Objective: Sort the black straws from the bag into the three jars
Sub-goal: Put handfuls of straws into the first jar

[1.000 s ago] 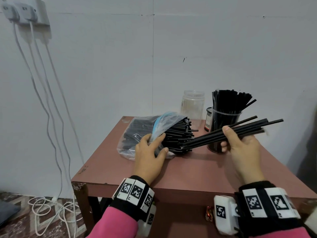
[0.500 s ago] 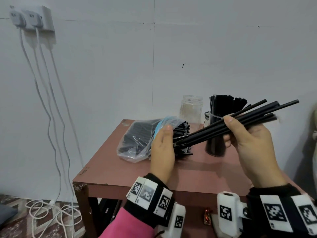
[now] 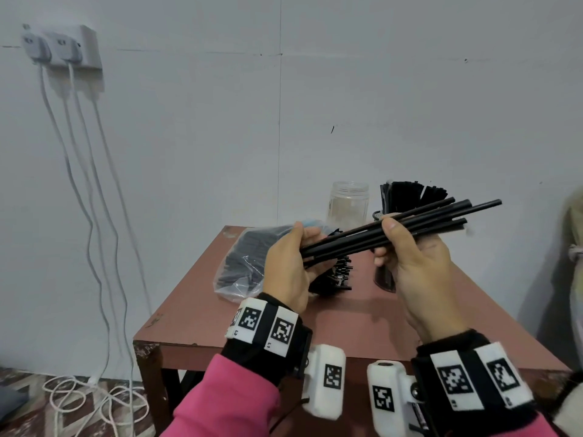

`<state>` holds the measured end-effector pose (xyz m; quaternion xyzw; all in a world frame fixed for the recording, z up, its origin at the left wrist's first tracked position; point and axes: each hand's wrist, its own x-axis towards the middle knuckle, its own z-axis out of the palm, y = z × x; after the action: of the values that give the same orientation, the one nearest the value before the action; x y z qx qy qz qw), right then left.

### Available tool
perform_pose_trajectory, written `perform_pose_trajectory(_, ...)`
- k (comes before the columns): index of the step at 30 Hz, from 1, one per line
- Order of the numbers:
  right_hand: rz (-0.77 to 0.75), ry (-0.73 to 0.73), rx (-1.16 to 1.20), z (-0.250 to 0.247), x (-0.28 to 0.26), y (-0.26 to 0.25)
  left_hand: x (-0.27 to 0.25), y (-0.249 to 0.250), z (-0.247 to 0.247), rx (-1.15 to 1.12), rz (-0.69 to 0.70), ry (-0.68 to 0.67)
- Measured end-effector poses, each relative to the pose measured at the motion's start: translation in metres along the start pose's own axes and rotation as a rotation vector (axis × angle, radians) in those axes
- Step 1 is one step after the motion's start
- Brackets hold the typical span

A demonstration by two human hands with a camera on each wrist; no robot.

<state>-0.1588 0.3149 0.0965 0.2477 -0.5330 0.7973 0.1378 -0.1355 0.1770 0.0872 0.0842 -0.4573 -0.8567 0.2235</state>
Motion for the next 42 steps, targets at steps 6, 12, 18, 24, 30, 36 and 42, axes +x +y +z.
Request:
perform_pose_trajectory(6, 0.022, 0.009, 0.016, 0.009, -0.001, 0.004, 0.013, 0.0, 0.001, 0.011, -0.008, 0.052)
perform_pose_trajectory(12, 0.017, 0.027, -0.005, 0.003, 0.006, 0.007, 0.02, -0.004, 0.004, 0.053, -0.025, -0.016)
perform_pose_trajectory(18, -0.019, 0.101, -0.032, -0.005, 0.008, 0.006, 0.02, -0.004, 0.002, 0.073, 0.064, -0.026)
perform_pose_trajectory(24, -0.031, 0.131, -0.044, -0.012, 0.01, 0.004, 0.019, -0.007, -0.004, 0.183, 0.026, -0.017)
perform_pose_trajectory(30, -0.016, 0.198, -0.036, -0.016, 0.011, 0.003, 0.016, -0.01, 0.0, 0.34, 0.125, -0.032)
perform_pose_trajectory(36, 0.007, 0.241, 0.073, -0.022, 0.013, -0.003, 0.016, -0.012, -0.005, 0.41, 0.171, -0.029)
perform_pose_trajectory(42, 0.041, 0.216, 0.183, -0.032, 0.019, -0.019, 0.022, -0.014, -0.009, 0.246, 0.16, 0.016)
